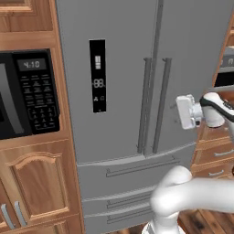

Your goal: Place the banana in the correct fridge rack based on whether it is a fruit or vegetable. Finally, close the fridge door.

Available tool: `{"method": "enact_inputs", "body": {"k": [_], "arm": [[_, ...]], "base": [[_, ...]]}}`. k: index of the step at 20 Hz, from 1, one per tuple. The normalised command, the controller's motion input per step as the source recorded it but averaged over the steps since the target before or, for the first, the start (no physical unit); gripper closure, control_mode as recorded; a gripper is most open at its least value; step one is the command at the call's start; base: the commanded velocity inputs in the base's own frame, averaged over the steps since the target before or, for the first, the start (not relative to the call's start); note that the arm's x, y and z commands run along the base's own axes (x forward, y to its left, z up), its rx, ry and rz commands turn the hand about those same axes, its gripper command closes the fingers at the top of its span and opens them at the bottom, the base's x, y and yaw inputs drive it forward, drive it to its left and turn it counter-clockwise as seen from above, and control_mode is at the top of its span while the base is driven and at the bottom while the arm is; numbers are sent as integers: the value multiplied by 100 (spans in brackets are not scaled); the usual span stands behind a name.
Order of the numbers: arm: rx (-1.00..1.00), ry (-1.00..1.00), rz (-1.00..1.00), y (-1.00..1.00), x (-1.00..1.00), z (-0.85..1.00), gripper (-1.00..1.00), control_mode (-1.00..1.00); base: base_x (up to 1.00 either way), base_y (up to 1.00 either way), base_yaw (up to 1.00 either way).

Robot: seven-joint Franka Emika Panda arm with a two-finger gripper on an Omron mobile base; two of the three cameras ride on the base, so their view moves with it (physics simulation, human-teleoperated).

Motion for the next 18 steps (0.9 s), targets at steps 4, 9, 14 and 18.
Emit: {"method": "enact_inputs", "body": {"k": [4, 9, 14, 18], "arm": [[-8, 0, -63, 31, 70, 0, -100, -100], [-9, 0, -63, 20, 69, 0, -100, -100], [-15, -17, -77, 25, 21, -56, -100, -100], [-18, -35, -83, 44, -13, -100, -100, -100]], "base": [[0, 0, 0], [0, 0, 0], [0, 0, 0], [0, 0, 0]]}}
